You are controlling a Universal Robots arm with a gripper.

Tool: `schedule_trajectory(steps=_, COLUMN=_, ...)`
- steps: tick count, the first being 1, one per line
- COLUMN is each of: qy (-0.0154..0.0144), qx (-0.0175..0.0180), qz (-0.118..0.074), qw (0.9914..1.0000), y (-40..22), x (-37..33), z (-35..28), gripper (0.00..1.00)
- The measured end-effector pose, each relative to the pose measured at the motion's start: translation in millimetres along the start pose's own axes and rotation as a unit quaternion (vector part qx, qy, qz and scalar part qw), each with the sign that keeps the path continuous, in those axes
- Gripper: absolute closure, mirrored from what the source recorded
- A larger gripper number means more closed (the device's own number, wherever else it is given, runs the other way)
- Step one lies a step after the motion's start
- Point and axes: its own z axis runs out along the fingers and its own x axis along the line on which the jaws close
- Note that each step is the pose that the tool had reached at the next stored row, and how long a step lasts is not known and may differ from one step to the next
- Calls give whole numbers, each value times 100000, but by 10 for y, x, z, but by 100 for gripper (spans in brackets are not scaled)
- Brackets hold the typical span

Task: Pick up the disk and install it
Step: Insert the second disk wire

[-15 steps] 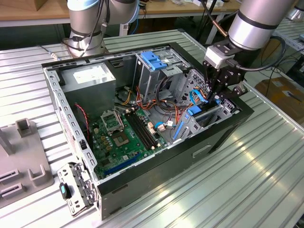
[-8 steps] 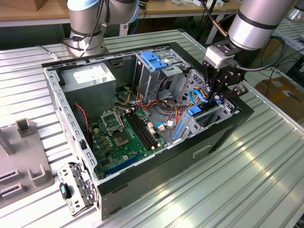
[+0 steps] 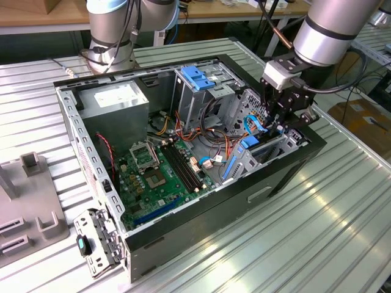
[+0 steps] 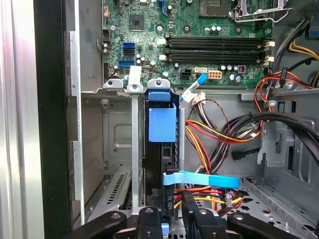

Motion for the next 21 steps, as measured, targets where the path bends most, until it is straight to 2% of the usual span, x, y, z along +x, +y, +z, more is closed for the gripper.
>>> schedule_trajectory(steps=3, qy=12, qx=-1, qz=-2, qw=100000, y=-1, x=0, z=-20, gripper=69)
schedule_trajectory(steps=10, qy=66, qx=-1, qz=-4, qw=100000, y=-16, x=0, z=-264, gripper=69)
schedule_trajectory(steps=15, qy=59, qx=0, qz=-3, qw=100000, y=-16, x=0, z=-270, gripper=69)
schedule_trajectory(steps=21, qy=59, qx=0, qz=-6, qw=100000, y=93, x=-1, z=-271, gripper=69)
